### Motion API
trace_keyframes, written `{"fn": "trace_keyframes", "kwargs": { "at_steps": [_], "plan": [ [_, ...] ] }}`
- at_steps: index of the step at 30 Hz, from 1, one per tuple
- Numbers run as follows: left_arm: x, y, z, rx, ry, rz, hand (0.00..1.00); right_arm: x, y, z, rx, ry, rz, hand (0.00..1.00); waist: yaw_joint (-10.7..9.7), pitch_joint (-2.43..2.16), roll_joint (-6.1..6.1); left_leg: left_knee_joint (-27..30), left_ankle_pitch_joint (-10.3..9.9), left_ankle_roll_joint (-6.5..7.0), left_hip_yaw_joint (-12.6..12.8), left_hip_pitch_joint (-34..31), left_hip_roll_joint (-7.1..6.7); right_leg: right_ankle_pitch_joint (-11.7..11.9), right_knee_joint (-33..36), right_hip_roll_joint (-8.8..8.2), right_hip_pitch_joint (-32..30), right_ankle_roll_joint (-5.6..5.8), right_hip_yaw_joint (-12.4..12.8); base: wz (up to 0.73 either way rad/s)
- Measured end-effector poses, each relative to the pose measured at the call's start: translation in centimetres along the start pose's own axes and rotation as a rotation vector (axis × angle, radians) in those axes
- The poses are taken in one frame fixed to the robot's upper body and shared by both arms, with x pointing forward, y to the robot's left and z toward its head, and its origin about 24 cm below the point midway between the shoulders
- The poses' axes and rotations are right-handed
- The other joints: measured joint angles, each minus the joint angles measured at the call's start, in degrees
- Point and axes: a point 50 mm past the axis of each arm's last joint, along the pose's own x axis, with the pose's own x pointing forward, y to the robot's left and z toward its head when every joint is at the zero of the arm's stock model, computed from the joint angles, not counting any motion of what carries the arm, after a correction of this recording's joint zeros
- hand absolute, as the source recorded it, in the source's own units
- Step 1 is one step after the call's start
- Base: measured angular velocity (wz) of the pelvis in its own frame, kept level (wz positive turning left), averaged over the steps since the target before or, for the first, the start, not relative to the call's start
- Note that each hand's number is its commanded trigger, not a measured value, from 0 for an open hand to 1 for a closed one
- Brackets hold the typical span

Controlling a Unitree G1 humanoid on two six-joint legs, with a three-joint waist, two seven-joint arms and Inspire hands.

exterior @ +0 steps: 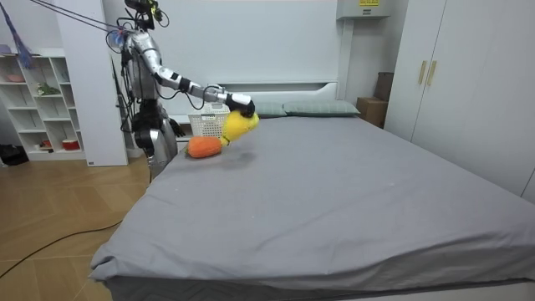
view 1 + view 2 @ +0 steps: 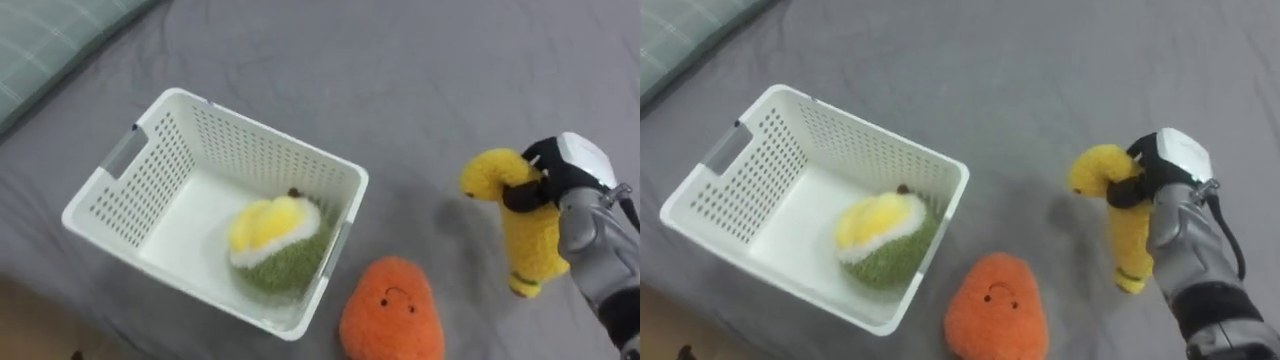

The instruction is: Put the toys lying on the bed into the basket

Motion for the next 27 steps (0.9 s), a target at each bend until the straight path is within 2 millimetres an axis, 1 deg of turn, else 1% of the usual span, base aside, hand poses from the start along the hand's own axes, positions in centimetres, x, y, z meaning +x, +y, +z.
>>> {"fn": "trace_keyframes", "kwargs": {
  "at_steps": [1,2,3,4,5,6,7,8,10,12,13,14,18,19,20,23,24,26,27],
  "plan": [
    [-0.1,0.0,-0.1,-0.007,0.007,0.000,0.00,-0.2,-0.5,1.1,0.000,-0.053,-0.014,1.00,-0.1,-0.05,0.07,-0.1,0.0,0.00,0.3,0.7,0.08,0.0,0.0,0.07,0.6,0.00,0.5,-0.21],
    [0.1,0.1,0.2,-0.015,0.000,0.005,0.00,-0.5,-1.0,2.3,0.006,-0.104,-0.033,1.00,-0.3,-0.10,0.09,-0.3,-0.1,0.01,0.6,0.9,0.15,0.0,0.1,0.29,0.7,-0.03,1.0,-0.16],
    [0.1,0.1,0.3,-0.019,0.000,0.006,0.00,-0.7,-1.3,2.9,0.013,-0.132,-0.042,1.00,-0.3,-0.08,0.14,-0.5,-0.1,0.00,0.6,1.0,0.16,0.0,0.2,0.36,0.7,-0.06,1.2,-0.12],
    [0.1,0.1,0.3,-0.025,0.001,0.004,0.00,-0.9,-1.7,3.9,0.022,-0.181,-0.054,1.00,-0.4,-0.13,0.34,-0.5,-0.1,-0.01,0.7,1.3,0.18,0.1,0.2,0.48,0.9,-0.13,1.9,-0.10],
    [0.0,-0.1,0.4,-0.027,0.001,0.000,0.00,-1.1,-2.0,4.7,0.026,-0.213,-0.055,1.00,-0.3,-0.30,0.66,-0.5,-0.1,-0.01,0.8,1.7,0.17,0.2,0.4,0.60,1.2,-0.15,2.3,-0.10],
    [0.0,-0.2,0.4,-0.029,0.002,-0.002,0.00,-1.2,-2.2,5.0,0.026,-0.227,-0.056,1.00,-0.2,-0.48,0.82,-0.5,-0.1,0.00,0.9,1.8,0.16,0.2,0.4,0.60,1.3,-0.14,2.3,-0.06],
    [-0.1,-0.4,0.4,-0.029,0.000,-0.006,0.00,-1.5,-2.6,5.8,0.015,-0.258,-0.065,1.00,-0.5,-0.52,1.12,-0.5,0.0,-0.01,0.9,2.2,0.13,0.3,0.4,0.59,1.6,-0.14,2.3,0.00],
    [-0.1,-0.5,0.4,-0.029,0.000,-0.007,0.00,-1.6,-2.8,6.2,0.008,-0.274,-0.069,1.00,-0.5,-0.45,1.22,-0.5,0.0,-0.01,0.8,2.4,0.12,0.3,0.4,0.58,1.9,-0.14,2.2,0.00],
    [-0.2,-0.5,0.4,-0.028,0.004,-0.007,0.00,-2.4,-3.4,7.9,0.027,-0.346,-0.070,1.00,-0.6,-0.49,1.26,-0.5,0.0,-0.05,0.7,3.0,0.12,0.3,0.4,0.67,2.5,-0.14,2.1,0.03],
    [-0.3,-0.8,0.6,-0.028,0.004,-0.014,0.00,-2.9,-3.8,9.1,0.045,-0.395,-0.067,1.00,-0.6,-0.47,1.28,-0.7,0.0,-0.05,0.7,3.6,0.11,0.3,0.3,0.69,3.1,-0.13,2.1,0.00],
    [-0.4,-1.0,0.8,-0.033,0.002,-0.016,0.00,-3.2,-4.1,9.8,0.060,-0.424,-0.066,1.00,-0.2,-0.55,1.21,-0.8,0.1,-0.06,0.7,3.8,0.12,0.3,0.3,0.68,3.1,-0.13,2.2,-0.03],
    [-0.4,-1.1,0.9,-0.034,-0.002,-0.020,0.00,-3.6,-4.2,10.7,0.080,-0.455,-0.068,1.00,0.0,-0.52,1.09,-1.0,0.2,-0.07,0.8,3.9,0.13,0.3,0.3,0.70,3.1,-0.13,2.3,-0.05],
    [-0.4,-1.3,1.3,-0.038,-0.010,-0.023,0.00,-4.2,-3.4,12.6,0.138,-0.503,-0.025,1.00,1.1,-0.40,1.08,-1.7,0.3,-0.06,0.7,5.4,0.15,0.3,0.3,0.74,4.4,-0.06,2.4,0.00],
    [-0.3,-1.2,1.5,-0.027,-0.019,-0.020,0.00,-4.3,-3.2,13.3,0.131,-0.523,-0.006,1.00,1.4,-0.23,1.03,-1.9,0.3,-0.06,0.7,5.4,0.12,0.3,0.2,0.73,4.4,-0.03,2.4,0.00],
    [-0.3,-1.2,1.6,-0.014,-0.025,-0.018,0.00,-4.3,-3.1,13.6,0.127,-0.534,0.005,1.00,1.5,-0.16,1.02,-1.9,0.3,-0.06,0.7,5.4,0.10,0.3,0.2,0.73,4.3,-0.03,2.4,0.00],
    [-0.3,-1.2,1.9,0.035,-0.046,-0.013,0.00,-4.8,-2.0,14.8,0.157,-0.562,0.073,1.00,3.6,-0.14,0.79,-2.2,0.3,-0.05,0.6,5.2,0.11,0.2,0.1,0.73,3.9,0.00,2.3,0.00],
    [-0.3,-1.3,1.9,0.036,-0.047,-0.015,0.00,-4.8,-1.8,15.0,0.166,-0.565,0.088,1.00,3.8,-0.13,0.77,-2.3,0.3,-0.05,0.6,5.1,0.10,0.2,0.1,0.72,3.9,0.01,2.2,0.06],
    [-0.4,-1.6,2.0,0.052,-0.049,-0.024,0.00,-5.3,-0.8,16.1,0.202,-0.584,0.140,1.00,5.1,-0.11,0.78,-2.1,0.3,-0.04,0.4,5.2,0.13,0.2,0.1,0.74,3.9,0.04,2.0,0.04],
    [-0.5,-1.7,2.0,0.055,-0.050,-0.027,0.00,-5.4,-0.5,16.4,0.206,-0.593,0.155,1.00,5.2,-0.11,0.78,-2.1,0.3,-0.04,0.3,5.2,0.13,0.2,0.1,0.73,4.0,0.05,1.9,0.09]
  ]
}}
